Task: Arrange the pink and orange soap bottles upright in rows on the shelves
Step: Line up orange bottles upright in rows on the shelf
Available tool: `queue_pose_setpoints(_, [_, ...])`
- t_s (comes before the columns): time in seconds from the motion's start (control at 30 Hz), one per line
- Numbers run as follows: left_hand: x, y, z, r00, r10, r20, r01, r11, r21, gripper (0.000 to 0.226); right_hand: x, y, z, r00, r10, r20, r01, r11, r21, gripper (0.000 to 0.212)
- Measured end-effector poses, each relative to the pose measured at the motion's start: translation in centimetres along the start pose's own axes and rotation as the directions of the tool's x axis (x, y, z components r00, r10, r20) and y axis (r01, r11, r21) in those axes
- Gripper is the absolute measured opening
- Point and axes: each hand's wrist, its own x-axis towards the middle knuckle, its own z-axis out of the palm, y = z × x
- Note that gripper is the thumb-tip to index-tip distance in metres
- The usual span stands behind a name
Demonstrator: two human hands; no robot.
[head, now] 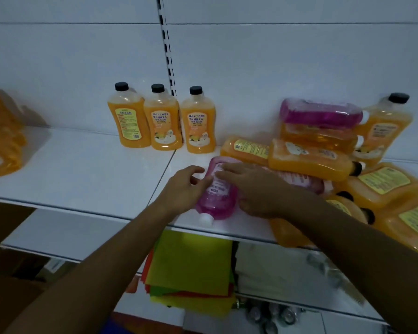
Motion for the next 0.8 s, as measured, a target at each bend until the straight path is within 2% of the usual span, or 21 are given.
queue_pose_setpoints(0.17, [-1.4, 0.5, 0.0, 0.998, -0.029, 0.048, 0.037, 0.983, -0.179, 0.033, 0.0, -0.6, 1.5, 0.998, -0.034, -0.060, 0.025, 0.988, -0.154, 0.096])
queue_pose_setpoints(0.27, [-1.4, 0.0, -0.5, 0.998, -0.032, 0.055, 0.042, 0.981, -0.190, 0.033, 0.0, -1.1, 1.5, 0.994, -0.091, -0.067, 0.073, 0.969, -0.235, 0.093])
queue_pose_setpoints(0.37, [-1.3, -0.4, -1.8, 0.997, -0.065, 0.037, 0.073, 0.960, -0.271, 0.031, 0.0, -1.5, 1.3, 0.993, -0.111, -0.043, 0.100, 0.975, -0.201, 0.083])
queue_pose_setpoints(0.43, [-0.9, -0.2, -3.2, 0.990, -0.139, 0.036, 0.142, 0.902, -0.407, 0.038, 0.1, -2.0, 0.9, 0.982, -0.113, -0.150, 0.107, 0.993, -0.044, 0.074])
queue_pose_setpoints(0.47, [-0.7, 0.0, -3.9, 0.985, -0.164, 0.045, 0.166, 0.867, -0.469, 0.044, 0.2, -2.4, 0.5, 0.970, -0.079, -0.229, 0.102, 0.991, 0.090, 0.069])
queue_pose_setpoints(0.53, [-0.5, 0.9, -4.8, 0.982, -0.174, 0.069, 0.182, 0.805, -0.564, 0.055, 0.9, -3.0, -0.2, 0.922, 0.048, -0.384, 0.097, 0.932, 0.350, 0.059])
queue_pose_setpoints(0.6, [-0.4, 1.8, -5.4, 0.984, -0.162, 0.079, 0.174, 0.747, -0.641, 0.060, 1.7, -3.4, -1.1, 0.865, 0.201, -0.459, 0.093, 0.836, 0.541, 0.050])
queue_pose_setpoints(0.67, [-0.4, 2.3, -5.9, 0.993, -0.089, 0.072, 0.114, 0.761, -0.638, 0.058, 2.2, -3.5, -2.0, 0.839, 0.337, -0.427, 0.092, 0.686, 0.722, 0.038])
queue_pose_setpoints(0.73, [-0.3, 2.7, -6.2, 0.997, 0.069, 0.027, -0.043, 0.839, -0.543, 0.045, 2.2, -3.3, -2.7, 0.822, 0.435, -0.366, 0.106, 0.516, 0.850, 0.035])
queue_pose_setpoints(0.8, [-0.3, 3.6, -5.9, 0.970, 0.240, 0.047, -0.187, 0.851, -0.491, 0.034, 1.5, -3.1, -3.5, 0.793, 0.510, -0.333, 0.127, 0.396, 0.909, 0.035])
